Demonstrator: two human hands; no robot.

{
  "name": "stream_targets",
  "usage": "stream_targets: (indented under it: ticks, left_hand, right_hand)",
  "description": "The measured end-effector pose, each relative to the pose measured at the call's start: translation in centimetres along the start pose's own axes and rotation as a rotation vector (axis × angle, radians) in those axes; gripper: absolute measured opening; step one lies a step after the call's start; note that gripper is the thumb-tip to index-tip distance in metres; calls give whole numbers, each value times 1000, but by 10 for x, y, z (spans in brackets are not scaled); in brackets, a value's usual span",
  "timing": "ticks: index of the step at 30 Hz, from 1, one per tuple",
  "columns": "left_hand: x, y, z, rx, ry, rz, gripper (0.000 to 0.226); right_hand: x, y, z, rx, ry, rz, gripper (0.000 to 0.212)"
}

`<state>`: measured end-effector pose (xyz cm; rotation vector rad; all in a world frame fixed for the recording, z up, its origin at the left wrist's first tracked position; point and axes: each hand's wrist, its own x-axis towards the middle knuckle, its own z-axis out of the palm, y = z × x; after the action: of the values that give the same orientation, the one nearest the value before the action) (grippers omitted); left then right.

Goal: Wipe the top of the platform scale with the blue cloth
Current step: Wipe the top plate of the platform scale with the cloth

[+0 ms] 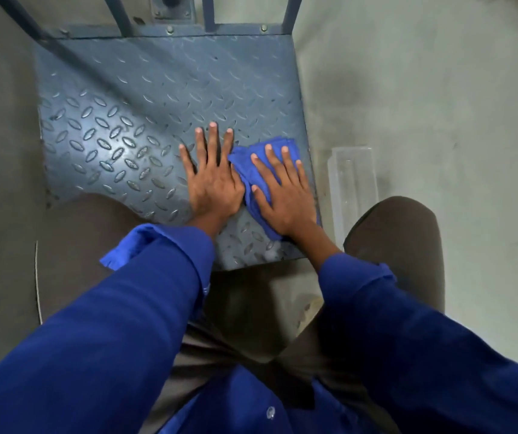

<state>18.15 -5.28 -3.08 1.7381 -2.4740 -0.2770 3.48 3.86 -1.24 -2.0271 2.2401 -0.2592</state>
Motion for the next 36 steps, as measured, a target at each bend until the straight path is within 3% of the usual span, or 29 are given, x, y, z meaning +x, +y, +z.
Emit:
stream_targets:
  ticks: [6, 13, 17, 20, 24, 28, 36]
  left_hand:
    - [3, 2, 0, -23, 17, 3, 59]
    - [3, 2, -3, -50, 30, 10, 61]
    - [3, 2, -5, -34, 5, 0, 58]
    - [2, 3, -6, -23, -1, -4, 59]
    - [1, 4, -7, -42, -14, -17, 62]
    - [2, 3, -2, -23, 6, -24, 62]
    - [56, 6, 3, -29, 35, -76, 63]
  right_hand:
    - [65, 27, -4, -19, 52, -30, 62]
    - [150, 42, -8, -22, 21, 198, 67]
    - [99, 33, -8, -57, 7, -186, 62]
    - [101, 49, -9, -82, -3, -305, 62]
    - [169, 72, -13, -49, 27, -172, 63]
    - [226, 97, 0, -40, 123, -177, 61]
    - [210, 73, -2, -30, 18, -73, 79]
